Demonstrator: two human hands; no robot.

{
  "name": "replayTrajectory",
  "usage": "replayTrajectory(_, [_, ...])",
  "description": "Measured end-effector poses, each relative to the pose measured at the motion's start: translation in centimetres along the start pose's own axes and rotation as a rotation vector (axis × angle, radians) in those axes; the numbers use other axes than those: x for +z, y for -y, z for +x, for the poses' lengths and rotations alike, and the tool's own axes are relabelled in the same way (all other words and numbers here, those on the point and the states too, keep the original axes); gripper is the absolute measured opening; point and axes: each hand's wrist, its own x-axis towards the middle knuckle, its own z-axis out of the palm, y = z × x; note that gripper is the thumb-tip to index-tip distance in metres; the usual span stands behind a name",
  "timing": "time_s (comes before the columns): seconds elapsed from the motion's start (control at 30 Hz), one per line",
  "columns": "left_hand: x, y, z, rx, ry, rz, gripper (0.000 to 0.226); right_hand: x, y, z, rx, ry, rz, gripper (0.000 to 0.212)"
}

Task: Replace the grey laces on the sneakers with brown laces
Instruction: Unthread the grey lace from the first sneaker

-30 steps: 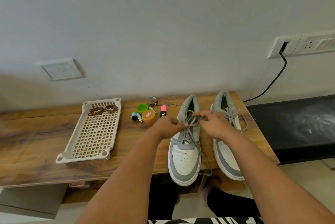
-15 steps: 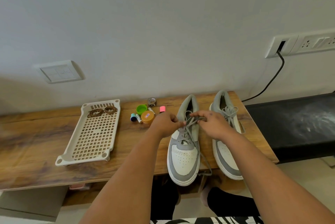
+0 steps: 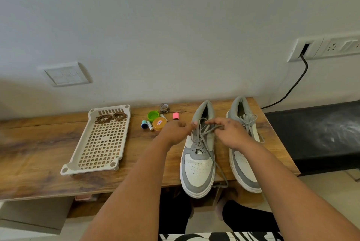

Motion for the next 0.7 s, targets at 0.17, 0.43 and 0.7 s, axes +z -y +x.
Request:
replayTrajectory(0.17, [0.0, 0.1, 0.0, 0.074, 0.195, 0.095, 0.023, -0.1, 0.0, 0.2, 0.003, 0.006, -0.011, 0.042])
replayTrajectory(0.43, [-4.6, -0.3, -2.4, 0.233, 0.279, -0.606, 0.022, -0.1, -0.2, 0.2, -0.001, -0.003, 0.019, 0.040])
replayTrajectory(0.7, [-0.7, 0.3, 0.4, -0.022, -0.086, 0.096, 0.051, 0.0, 0.0, 0.0, -0.015, -0.011, -0.017, 0.043])
